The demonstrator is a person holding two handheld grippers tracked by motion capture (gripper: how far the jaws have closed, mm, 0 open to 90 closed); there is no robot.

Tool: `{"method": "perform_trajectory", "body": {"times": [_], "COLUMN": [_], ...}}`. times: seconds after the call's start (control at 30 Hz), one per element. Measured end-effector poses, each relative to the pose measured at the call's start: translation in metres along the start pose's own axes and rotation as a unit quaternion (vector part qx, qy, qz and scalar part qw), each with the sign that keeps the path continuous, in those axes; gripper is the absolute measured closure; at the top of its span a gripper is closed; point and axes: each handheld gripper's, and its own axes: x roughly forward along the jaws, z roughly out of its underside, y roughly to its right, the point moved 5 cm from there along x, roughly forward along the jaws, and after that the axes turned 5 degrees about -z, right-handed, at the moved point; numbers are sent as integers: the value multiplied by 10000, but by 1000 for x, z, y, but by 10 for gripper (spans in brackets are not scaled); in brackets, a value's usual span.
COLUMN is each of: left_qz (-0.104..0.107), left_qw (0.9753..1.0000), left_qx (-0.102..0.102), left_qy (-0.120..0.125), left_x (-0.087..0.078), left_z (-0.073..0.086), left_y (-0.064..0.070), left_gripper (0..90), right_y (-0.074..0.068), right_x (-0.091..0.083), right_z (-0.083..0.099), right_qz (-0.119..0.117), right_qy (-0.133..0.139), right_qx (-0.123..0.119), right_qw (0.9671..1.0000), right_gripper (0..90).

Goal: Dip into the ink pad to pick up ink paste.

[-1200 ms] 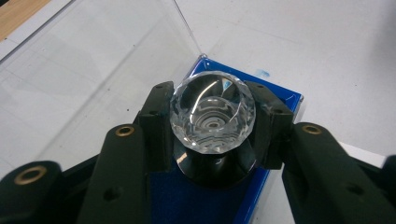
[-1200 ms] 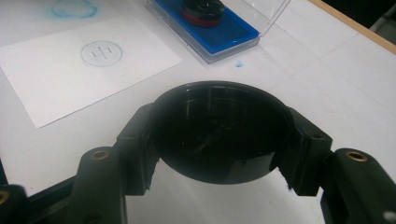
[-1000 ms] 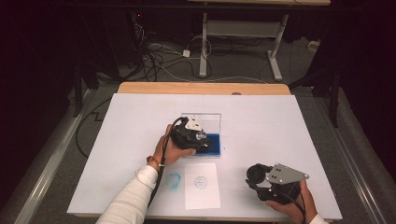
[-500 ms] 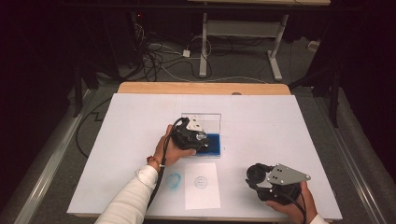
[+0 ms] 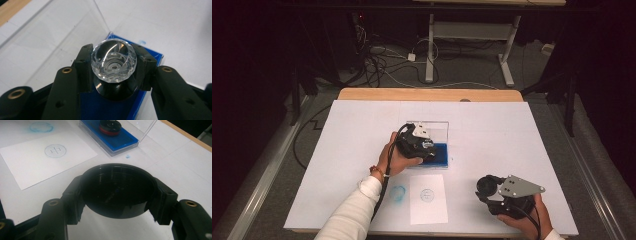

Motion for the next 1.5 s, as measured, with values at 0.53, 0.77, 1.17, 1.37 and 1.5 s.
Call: {"method": "perform_trajectory", "body": {"times": [0.53,0.77,1.17,1.37,1.5], "left_qz": [-337,-359,-295,-249,-198], "left_qw": [9993,9992,9995,9996,9995], "left_qx": [118,133,61,-80,-175], "left_qy": [117,119,-8,-126,-151], "left_x": [-55,-63,-53,-38,-28], "left_z": [-26,-28,-19,-3,5], "left_y": [-20,-24,-25,-27,-25], "left_gripper": [548,548,548,548,548], "right_y": [-1,-1,-2,-1,-2], "right_x": [-2,0,0,0,1], "right_z": [-2,-1,-1,-1,0], "right_qz": [35,7,2,9,1], "right_qy": [45,7,-6,2,-29], "right_qx": [-11,-33,-25,-23,-27], "right_qw": [10000,10000,10000,10000,10000], "right_gripper": [386,386,386,386,386]}}
